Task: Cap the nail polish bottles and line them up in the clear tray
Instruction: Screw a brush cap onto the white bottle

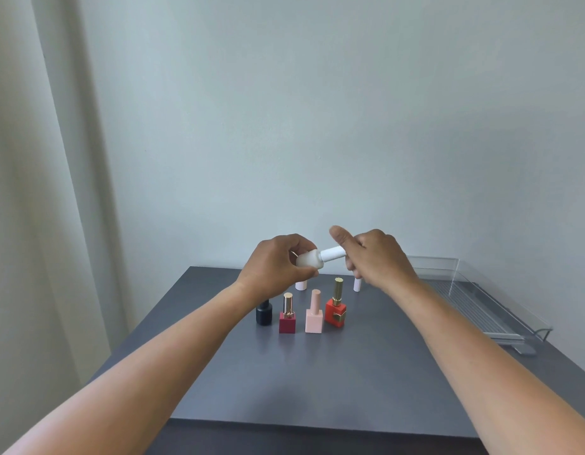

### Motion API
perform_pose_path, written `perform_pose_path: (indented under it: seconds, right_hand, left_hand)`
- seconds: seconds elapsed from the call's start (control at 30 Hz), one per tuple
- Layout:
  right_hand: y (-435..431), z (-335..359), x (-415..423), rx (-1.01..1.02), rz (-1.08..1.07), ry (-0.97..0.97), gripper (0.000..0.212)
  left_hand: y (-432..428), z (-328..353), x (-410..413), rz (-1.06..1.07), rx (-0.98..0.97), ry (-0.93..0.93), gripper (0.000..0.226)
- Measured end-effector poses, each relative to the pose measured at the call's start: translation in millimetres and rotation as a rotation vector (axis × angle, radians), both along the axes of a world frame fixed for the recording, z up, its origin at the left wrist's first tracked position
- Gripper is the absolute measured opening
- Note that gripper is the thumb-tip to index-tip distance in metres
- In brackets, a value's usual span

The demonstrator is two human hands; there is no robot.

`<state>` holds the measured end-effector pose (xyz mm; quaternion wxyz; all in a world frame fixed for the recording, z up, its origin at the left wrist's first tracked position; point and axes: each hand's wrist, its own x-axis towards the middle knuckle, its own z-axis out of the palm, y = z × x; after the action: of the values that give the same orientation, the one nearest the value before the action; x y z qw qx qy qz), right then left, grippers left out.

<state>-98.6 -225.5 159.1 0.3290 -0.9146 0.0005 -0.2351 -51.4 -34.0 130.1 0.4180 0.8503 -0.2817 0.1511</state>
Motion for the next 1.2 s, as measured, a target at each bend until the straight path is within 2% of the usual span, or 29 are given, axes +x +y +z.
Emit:
perform_pose_path:
  seconds: [0.07, 0.1, 0.17, 0.37, 0.4, 0.57, 0.67, 0.83, 0.97, 1.2]
  right_hand:
    - [-1.8, 1.2, -0.6, 0.012, 0.024, 0.07, 0.079]
    - [-3.0, 0.7, -1.3, 0.04, 0.067, 0.088, 0.075]
    - [-4.7, -1.4, -2.8, 0.099, 0.169, 0.084, 0.047]
    - [-8.7, -7.1, 3.1, 0.274, 0.235, 0.12, 0.015]
    - [-9.1, -7.7, 3.5, 0.294, 0.224, 0.132, 0.016]
    - [-5.2, -9.7, 5.8, 0.307, 0.114, 0.117, 0.053]
    - [-4.9, -7.6, 4.6, 0.264, 0.101, 0.159, 0.061]
    - [-6.8, -10.2, 0.3, 0.201, 0.226, 0.101, 0.032]
    - [-4.6, -12.6, 3.5, 0.271, 0.226, 0.075, 0.006]
    - [2.4, -21.3, 5.8, 0.156, 0.087, 0.012, 0.056]
  left_hand:
    - [0.8, -0.1, 0.8, 0.005, 0.005, 0.005, 0.031]
    - [1.4, -0.5, 1.4, 0.007, 0.006, 0.01, 0.03]
    - [3.1, -2.0, 3.0, 0.009, 0.007, 0.018, 0.029]
    - [3.1, -4.2, 3.3, 0.016, 0.008, 0.012, 0.028]
    - [2.9, -4.7, 2.8, 0.016, 0.003, 0.013, 0.028]
    - [0.3, -6.6, -0.3, -0.001, -0.002, 0.013, 0.029]
    - [2.1, -6.2, 0.5, 0.002, -0.007, 0.031, 0.028]
    - [6.5, -9.0, 5.4, 0.026, 0.001, 0.079, 0.024]
    - [6.5, -10.4, 3.5, 0.017, 0.001, 0.066, 0.026]
    - [4.5, -10.9, 0.4, -0.013, -0.011, 0.061, 0.027]
